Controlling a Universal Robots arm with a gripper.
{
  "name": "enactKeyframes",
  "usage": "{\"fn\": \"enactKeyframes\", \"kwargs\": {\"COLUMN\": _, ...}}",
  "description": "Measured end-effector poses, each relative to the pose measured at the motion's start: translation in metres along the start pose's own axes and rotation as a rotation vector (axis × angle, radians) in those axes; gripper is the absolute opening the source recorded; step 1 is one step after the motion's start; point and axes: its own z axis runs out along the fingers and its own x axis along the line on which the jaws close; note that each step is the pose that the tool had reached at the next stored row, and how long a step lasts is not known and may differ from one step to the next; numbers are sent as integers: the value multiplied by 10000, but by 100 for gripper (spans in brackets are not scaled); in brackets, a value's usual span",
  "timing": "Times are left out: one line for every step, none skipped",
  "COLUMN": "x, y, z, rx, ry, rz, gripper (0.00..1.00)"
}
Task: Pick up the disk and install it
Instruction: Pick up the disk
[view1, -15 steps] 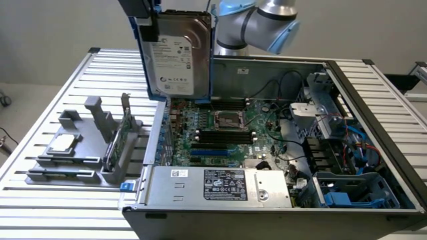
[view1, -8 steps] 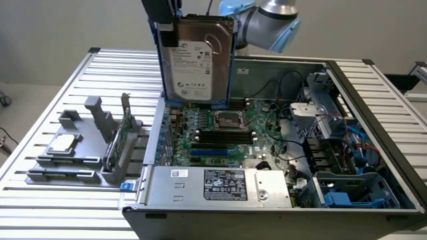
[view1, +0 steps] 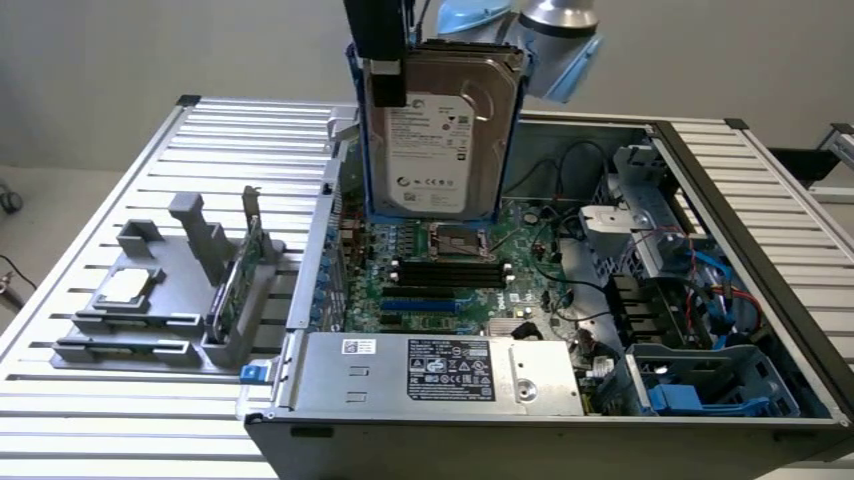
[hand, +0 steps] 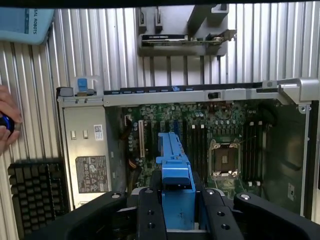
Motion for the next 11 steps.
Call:
{"fn": "enactKeyframes", "kwargs": {"x": 16, "y": -42, "z": 2, "rx": 3, "ry": -4, "rz": 0, "gripper": 33}}
{"fn": "enactKeyframes", "kwargs": {"x": 32, "y": -84, "z": 3, "rx": 5, "ry": -6, "rz": 2, "gripper": 33}}
{"fn": "enactKeyframes", "kwargs": {"x": 47, "y": -126, "z": 4, "rx": 8, "ry": -9, "rz": 0, "gripper": 33}}
{"fn": "enactKeyframes", "kwargs": {"x": 63, "y": -168, "z": 6, "rx": 11, "ry": -12, "rz": -1, "gripper": 33}}
{"fn": "enactKeyframes", "kwargs": {"x": 80, "y": -213, "z": 8, "rx": 14, "ry": -15, "rz": 1, "gripper": 33}}
{"fn": "enactKeyframes", "kwargs": {"x": 95, "y": -255, "z": 9, "rx": 16, "ry": -17, "rz": 1, "gripper": 33}}
{"fn": "enactKeyframes", "kwargs": {"x": 111, "y": -298, "z": 11, "rx": 19, "ry": -20, "rz": 0, "gripper": 33}}
{"fn": "enactKeyframes", "kwargs": {"x": 126, "y": -340, "z": 12, "rx": 20, "ry": -23, "rz": 1, "gripper": 33}}
{"fn": "enactKeyframes", "kwargs": {"x": 142, "y": -383, "z": 14, "rx": 23, "ry": -24, "rz": 2, "gripper": 33}}
{"fn": "enactKeyframes", "kwargs": {"x": 158, "y": -425, "z": 15, "rx": 25, "ry": -27, "rz": 0, "gripper": 33}}
{"fn": "enactKeyframes", "kwargs": {"x": 173, "y": -468, "z": 17, "rx": 27, "ry": -29, "rz": 0, "gripper": 33}}
